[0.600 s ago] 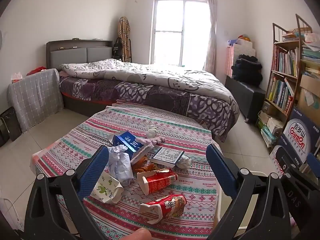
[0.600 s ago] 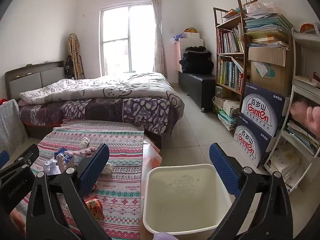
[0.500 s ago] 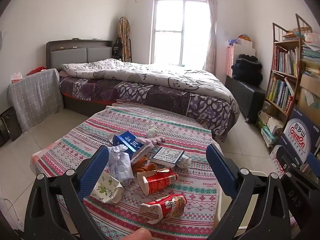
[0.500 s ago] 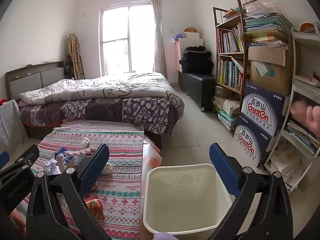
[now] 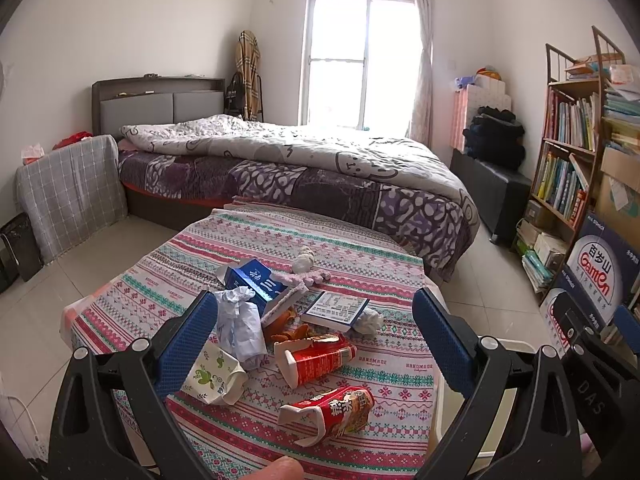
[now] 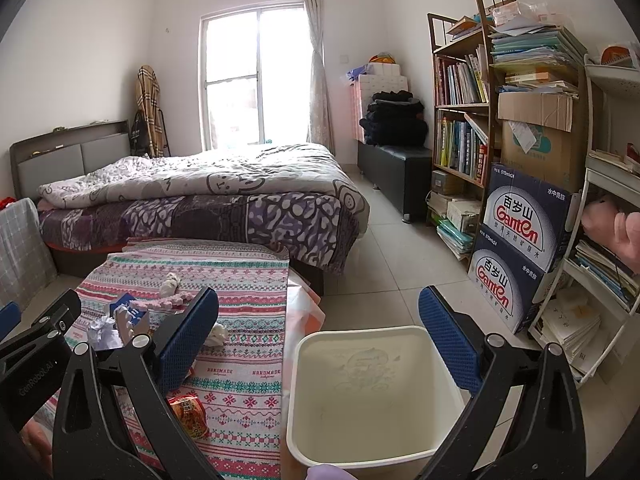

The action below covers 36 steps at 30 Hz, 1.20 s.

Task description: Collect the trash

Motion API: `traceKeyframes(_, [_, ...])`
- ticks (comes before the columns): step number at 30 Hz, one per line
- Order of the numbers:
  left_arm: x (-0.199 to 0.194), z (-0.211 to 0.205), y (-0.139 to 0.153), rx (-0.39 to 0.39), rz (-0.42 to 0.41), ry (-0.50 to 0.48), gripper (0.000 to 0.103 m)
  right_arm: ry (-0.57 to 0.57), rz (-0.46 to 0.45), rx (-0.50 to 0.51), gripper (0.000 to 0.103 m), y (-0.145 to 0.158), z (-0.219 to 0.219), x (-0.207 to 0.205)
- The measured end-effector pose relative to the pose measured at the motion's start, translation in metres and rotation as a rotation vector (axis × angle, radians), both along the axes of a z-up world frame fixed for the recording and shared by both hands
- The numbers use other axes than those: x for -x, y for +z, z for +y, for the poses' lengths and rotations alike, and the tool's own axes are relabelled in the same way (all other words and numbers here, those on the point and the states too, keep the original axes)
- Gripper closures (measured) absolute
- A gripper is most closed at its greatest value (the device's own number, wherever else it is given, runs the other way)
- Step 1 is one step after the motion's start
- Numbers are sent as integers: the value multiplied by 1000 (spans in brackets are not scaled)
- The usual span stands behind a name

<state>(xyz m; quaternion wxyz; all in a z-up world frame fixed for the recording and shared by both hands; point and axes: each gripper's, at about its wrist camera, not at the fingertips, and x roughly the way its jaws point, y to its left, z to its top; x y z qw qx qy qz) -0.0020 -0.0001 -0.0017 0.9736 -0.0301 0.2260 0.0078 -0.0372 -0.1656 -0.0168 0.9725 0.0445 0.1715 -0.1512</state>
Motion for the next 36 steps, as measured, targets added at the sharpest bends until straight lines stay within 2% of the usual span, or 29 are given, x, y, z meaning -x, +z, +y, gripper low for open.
traceKeyframes(30, [1, -1, -6, -2, 14, -10, 8, 5, 14, -14, 7, -4, 3, 0])
traceKeyframes(33, [-13, 10, 0, -41, 36, -24, 7, 24, 46, -40, 7, 0, 3, -6])
traceKeyframes(36, [-39, 22, 0, -142, 148, -60, 7, 54, 111, -74, 7, 10, 0, -19])
